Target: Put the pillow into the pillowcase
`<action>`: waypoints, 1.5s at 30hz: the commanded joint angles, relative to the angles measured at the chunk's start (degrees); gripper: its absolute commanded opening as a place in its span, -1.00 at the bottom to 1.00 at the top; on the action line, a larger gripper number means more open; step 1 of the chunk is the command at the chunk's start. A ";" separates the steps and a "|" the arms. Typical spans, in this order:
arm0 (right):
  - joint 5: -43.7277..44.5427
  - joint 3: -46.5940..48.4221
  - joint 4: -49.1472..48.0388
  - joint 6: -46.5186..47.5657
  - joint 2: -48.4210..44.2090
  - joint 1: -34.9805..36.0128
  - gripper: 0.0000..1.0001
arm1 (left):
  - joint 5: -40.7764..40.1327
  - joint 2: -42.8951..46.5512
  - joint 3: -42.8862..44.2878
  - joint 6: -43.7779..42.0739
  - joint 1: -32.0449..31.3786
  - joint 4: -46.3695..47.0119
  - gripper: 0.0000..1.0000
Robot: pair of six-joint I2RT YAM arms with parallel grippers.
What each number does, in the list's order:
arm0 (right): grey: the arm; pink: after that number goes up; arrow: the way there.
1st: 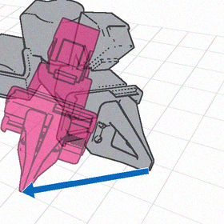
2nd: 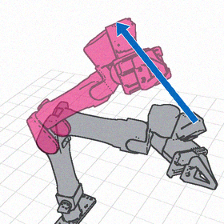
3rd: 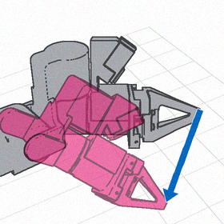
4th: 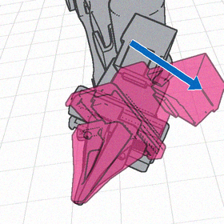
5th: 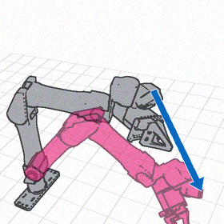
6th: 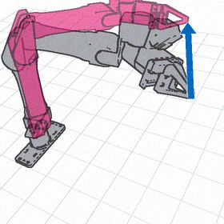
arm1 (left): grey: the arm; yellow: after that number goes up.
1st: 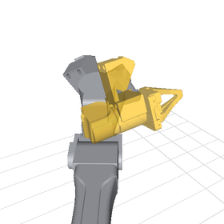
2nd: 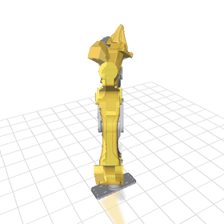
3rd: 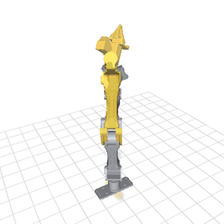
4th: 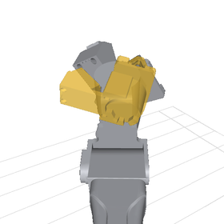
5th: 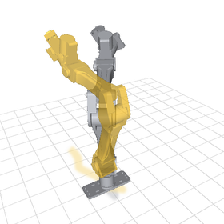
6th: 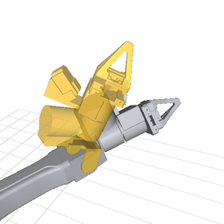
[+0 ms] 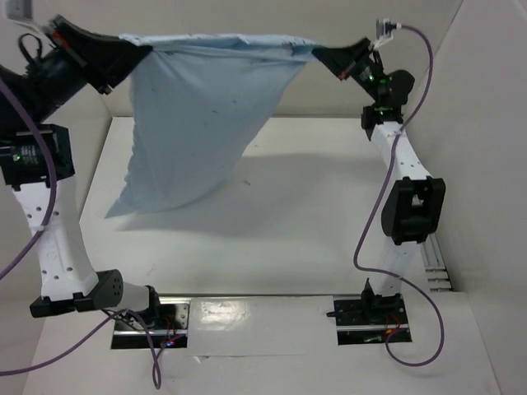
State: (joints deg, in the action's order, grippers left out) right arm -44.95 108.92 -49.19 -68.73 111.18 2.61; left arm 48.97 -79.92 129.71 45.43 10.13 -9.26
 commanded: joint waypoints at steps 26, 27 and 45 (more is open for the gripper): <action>38.93 -32.12 65.34 36.92 -18.71 -0.15 0.82 | 3.61 8.55 -48.56 -13.06 -13.90 -7.15 0.97; 48.63 -30.63 66.93 35.87 -21.24 -0.15 0.82 | -1.72 9.07 -50.24 -15.35 -15.22 -10.14 0.93; 70.69 -42.78 81.08 35.53 -39.07 14.33 0.88 | -35.52 10.93 -84.01 -8.61 -29.29 -9.64 0.61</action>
State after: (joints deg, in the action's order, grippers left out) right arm 23.86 73.19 25.45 -30.70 77.49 10.76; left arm 20.56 -65.56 47.27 33.36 -18.26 -18.79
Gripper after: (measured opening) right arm 0.946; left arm 0.804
